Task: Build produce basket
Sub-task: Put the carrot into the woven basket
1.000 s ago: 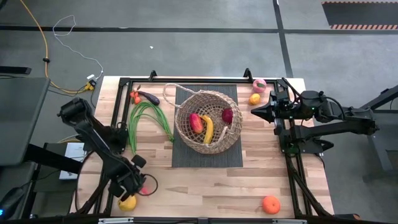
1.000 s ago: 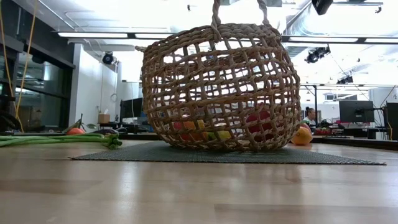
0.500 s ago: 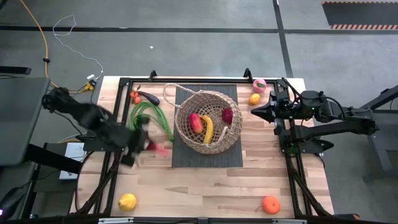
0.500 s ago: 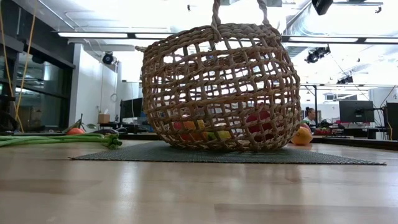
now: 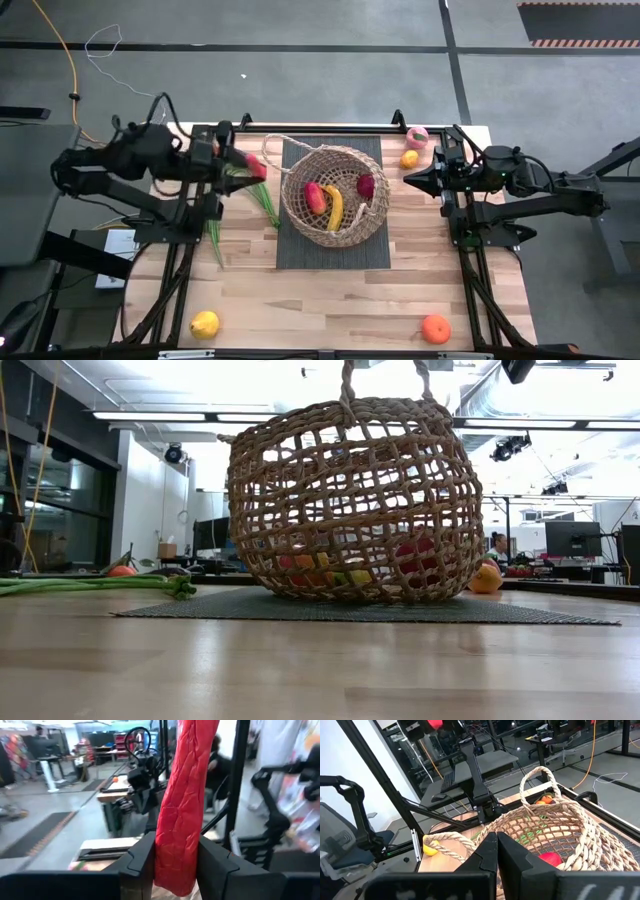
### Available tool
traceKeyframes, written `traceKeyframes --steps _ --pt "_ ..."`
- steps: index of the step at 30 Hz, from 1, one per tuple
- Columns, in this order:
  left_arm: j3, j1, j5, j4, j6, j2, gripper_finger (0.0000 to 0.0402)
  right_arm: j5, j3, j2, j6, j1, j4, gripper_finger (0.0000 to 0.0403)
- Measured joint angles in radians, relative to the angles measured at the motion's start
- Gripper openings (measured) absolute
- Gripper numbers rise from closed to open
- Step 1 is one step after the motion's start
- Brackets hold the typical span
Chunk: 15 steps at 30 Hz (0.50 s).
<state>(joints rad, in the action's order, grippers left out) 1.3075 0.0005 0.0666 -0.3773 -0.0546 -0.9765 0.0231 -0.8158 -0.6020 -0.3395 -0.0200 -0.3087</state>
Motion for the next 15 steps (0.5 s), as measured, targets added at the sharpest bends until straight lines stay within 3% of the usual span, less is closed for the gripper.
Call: traceKeyframes --steps 4,8,11,15 --pt "-0.176 0.023 -0.059 0.277 0.065 0.015 0.0101 0.0 0.0 0.0 0.003 0.0 0.006 0.0" --pt "-0.35 0.04 -0.037 0.522 0.095 0.022 0.0101 0.0 0.0 0.0 0.004 0.0 0.006 0.0" --pt "-0.406 0.05 0.006 0.583 0.094 0.016 0.0103 0.0 0.0 0.0 0.007 0.0 0.006 0.0" --pt "-0.412 0.06 0.078 0.533 0.074 0.013 0.0103 0.0 0.0 0.0 0.008 0.0 0.016 0.0"
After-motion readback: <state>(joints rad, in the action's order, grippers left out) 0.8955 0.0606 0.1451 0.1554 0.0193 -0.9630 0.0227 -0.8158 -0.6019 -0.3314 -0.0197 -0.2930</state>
